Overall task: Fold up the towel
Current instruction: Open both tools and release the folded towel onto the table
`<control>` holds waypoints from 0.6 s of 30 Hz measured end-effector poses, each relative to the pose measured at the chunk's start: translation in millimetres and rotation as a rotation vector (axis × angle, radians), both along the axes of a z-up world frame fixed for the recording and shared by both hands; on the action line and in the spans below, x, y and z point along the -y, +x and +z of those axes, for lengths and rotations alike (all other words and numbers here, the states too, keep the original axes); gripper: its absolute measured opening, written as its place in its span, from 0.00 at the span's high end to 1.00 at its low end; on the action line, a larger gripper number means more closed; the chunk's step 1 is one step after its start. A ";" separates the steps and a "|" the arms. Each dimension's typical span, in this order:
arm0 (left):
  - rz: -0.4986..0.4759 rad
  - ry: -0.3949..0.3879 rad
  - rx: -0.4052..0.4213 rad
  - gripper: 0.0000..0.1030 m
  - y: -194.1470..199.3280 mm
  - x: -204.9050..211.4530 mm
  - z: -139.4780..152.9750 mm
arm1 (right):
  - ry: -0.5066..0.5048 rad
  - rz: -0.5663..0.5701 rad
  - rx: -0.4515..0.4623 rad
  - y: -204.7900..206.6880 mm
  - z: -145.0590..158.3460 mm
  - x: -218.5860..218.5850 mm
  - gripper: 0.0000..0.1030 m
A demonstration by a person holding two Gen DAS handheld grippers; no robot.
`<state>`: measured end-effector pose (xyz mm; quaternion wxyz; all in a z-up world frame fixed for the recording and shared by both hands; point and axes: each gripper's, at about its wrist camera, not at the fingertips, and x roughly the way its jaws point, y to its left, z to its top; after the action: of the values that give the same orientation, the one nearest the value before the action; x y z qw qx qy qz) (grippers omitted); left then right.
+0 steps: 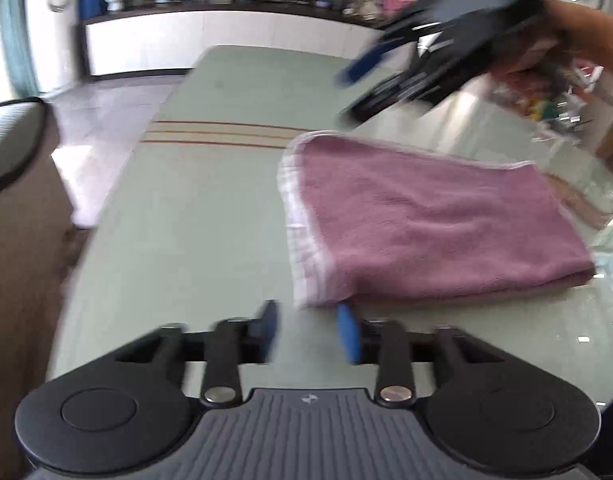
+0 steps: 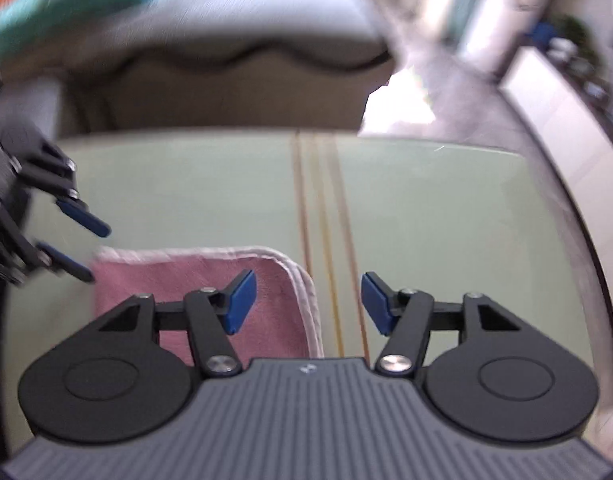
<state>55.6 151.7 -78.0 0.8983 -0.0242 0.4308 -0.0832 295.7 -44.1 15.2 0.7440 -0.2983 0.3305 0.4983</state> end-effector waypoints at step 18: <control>-0.174 -0.005 0.012 0.40 38.7 75.6 8.5 | 0.657 -0.813 -0.257 -239.8 -90.0 247.7 0.34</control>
<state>94.3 76.1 -69.5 0.8901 0.0114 0.4257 -0.1622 55.8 -291.8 -74.7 0.8846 0.1657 0.3342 0.2798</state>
